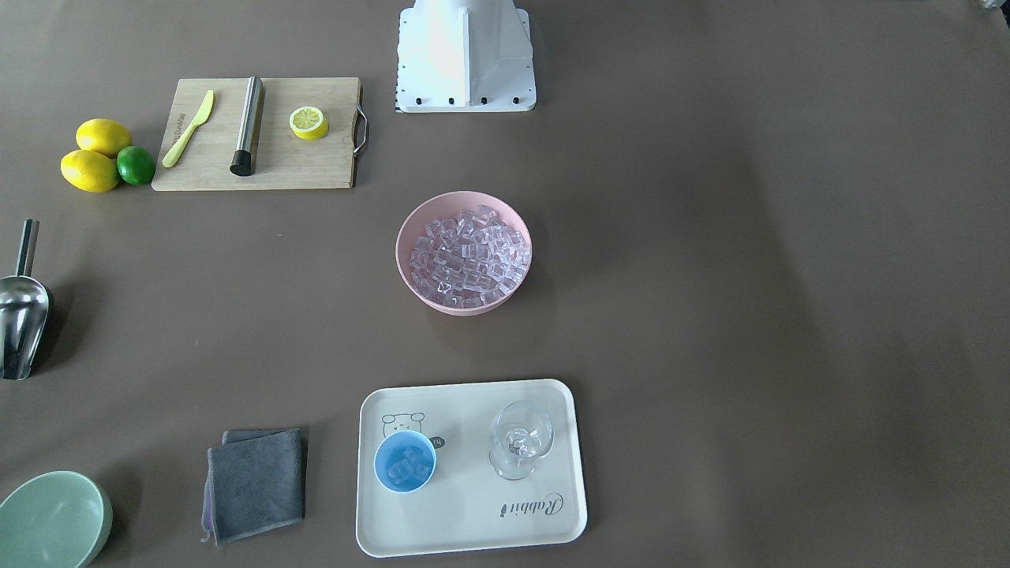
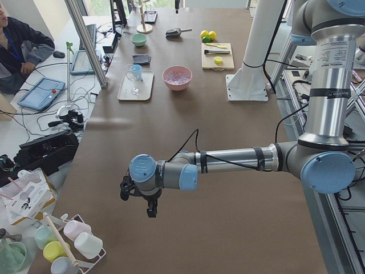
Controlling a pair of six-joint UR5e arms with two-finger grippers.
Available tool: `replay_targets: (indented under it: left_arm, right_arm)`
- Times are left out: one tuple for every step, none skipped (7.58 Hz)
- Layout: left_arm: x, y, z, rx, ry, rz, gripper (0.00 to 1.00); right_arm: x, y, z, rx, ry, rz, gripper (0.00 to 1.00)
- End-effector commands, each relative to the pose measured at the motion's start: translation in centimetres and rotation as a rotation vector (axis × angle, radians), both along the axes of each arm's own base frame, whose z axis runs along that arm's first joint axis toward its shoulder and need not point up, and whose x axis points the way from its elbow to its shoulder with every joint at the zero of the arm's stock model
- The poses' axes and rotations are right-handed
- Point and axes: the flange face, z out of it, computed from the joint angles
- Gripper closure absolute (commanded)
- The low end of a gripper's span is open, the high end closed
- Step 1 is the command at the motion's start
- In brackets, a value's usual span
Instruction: Put ice in cup with scoop
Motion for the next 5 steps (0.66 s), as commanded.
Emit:
replay_targets:
  left_arm:
    - [0.0,0.0,0.0,0.000,0.000,0.000,0.00]
    - [0.0,-0.1,-0.1,0.001,0.000,0.000,0.00]
    - [0.0,0.0,0.0,0.000,0.000,0.000,0.00]
    - [0.0,-0.1,-0.1,0.001,0.000,0.000,0.00]
    - [0.0,-0.1,-0.1,0.003,0.000,0.000,0.00]
  right_arm:
    - [11.6,1.6,-3.4,0.059,0.102,-0.004,0.00]
    - [14.8,3.7,-1.0,0.060,0.101,-0.030,0.00]
    - [16.1,7.0,3.7,0.028,0.074,-0.052,0.00]
    - [15.7,9.8,7.9,-0.034,0.024,-0.064,0.00]
    - [15.5,9.6,9.6,-0.035,0.013,-0.063,0.00]
